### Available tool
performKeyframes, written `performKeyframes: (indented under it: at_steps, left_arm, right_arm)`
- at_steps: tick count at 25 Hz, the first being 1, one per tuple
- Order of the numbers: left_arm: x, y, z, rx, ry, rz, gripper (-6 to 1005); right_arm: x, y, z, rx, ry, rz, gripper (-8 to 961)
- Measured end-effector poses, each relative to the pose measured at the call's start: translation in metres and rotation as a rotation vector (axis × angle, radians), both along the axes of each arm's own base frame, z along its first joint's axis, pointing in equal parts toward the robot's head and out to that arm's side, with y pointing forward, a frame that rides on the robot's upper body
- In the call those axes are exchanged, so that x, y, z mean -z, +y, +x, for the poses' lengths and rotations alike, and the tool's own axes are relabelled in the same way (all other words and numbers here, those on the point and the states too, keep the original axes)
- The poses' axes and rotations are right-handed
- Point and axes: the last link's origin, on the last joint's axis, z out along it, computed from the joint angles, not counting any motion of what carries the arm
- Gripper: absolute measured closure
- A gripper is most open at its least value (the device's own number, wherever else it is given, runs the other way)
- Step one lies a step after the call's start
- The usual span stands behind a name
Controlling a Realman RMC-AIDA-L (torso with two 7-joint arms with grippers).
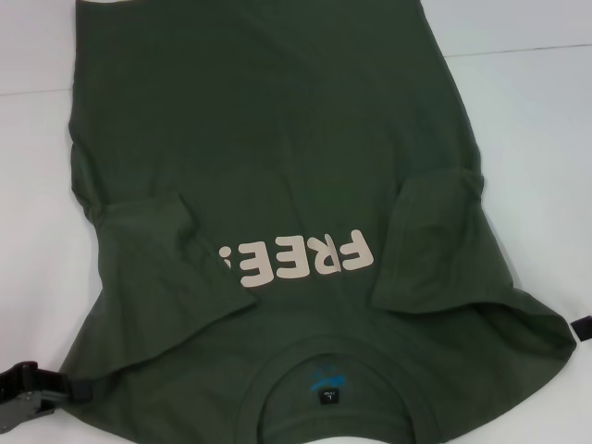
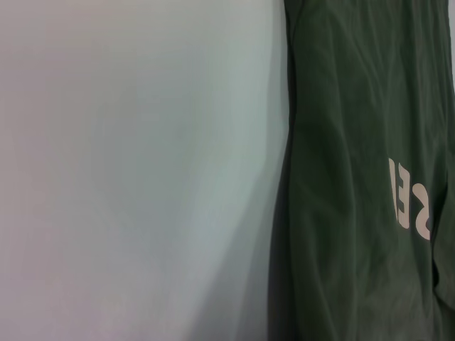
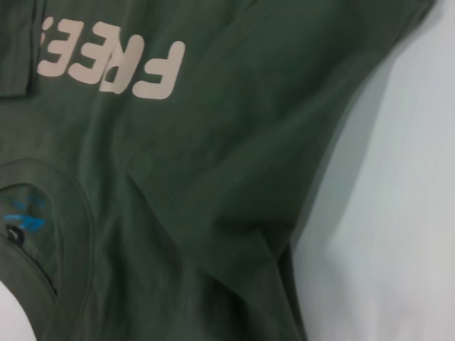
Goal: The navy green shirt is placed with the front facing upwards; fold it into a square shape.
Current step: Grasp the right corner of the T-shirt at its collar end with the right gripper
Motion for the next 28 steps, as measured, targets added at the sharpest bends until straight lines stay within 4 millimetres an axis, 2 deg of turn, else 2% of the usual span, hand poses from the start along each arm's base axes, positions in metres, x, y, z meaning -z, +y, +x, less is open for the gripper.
performKeyframes:
  at_steps: [9,28]
  left_arm:
    - [0.000,-0.001,0.001,0.002,-0.006,-0.006,970]
    - [-0.001,-0.002,0.000,0.000,-0.005,-0.005,971]
  right_arm:
    - [0.021,0.001,0.006,0.032,0.046,-0.037,64]
    - [0.036,0.004,0.005,0.068,0.093,-0.073,66]
